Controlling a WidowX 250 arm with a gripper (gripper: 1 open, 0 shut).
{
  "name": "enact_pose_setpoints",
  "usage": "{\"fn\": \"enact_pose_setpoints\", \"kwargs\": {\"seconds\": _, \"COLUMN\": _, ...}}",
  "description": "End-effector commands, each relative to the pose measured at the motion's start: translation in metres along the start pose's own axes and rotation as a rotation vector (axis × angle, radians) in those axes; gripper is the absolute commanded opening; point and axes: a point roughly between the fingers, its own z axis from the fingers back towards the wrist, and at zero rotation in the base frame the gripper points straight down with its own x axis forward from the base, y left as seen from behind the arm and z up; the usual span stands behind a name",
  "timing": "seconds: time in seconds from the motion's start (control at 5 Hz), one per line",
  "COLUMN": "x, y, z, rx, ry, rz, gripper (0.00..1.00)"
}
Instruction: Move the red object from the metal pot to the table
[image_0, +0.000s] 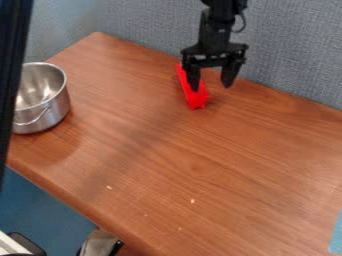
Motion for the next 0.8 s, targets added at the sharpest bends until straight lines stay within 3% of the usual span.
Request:
{"fn": "enact_pose_setpoints", "kwargs": {"seconds": 0.0, "x": -0.006, "y": -0.006, "z": 0.010, "rx": -0.031, "ry": -0.053, "rz": 0.055, "gripper": 1.00}}
{"fn": "enact_pose_setpoints", "kwargs": {"seconds": 0.2, "x": -0.012, "y": -0.005, "z": -0.003, "rx": -0.019, "ry": -0.052, "rz": 0.104, "gripper": 0.00}}
{"fn": "enact_pose_setpoints", "kwargs": {"seconds": 0.6, "x": -0.008, "y": -0.011, "z": -0.014, "rx": -0.027, "ry": -0.119, "rz": 0.016, "gripper": 0.00}}
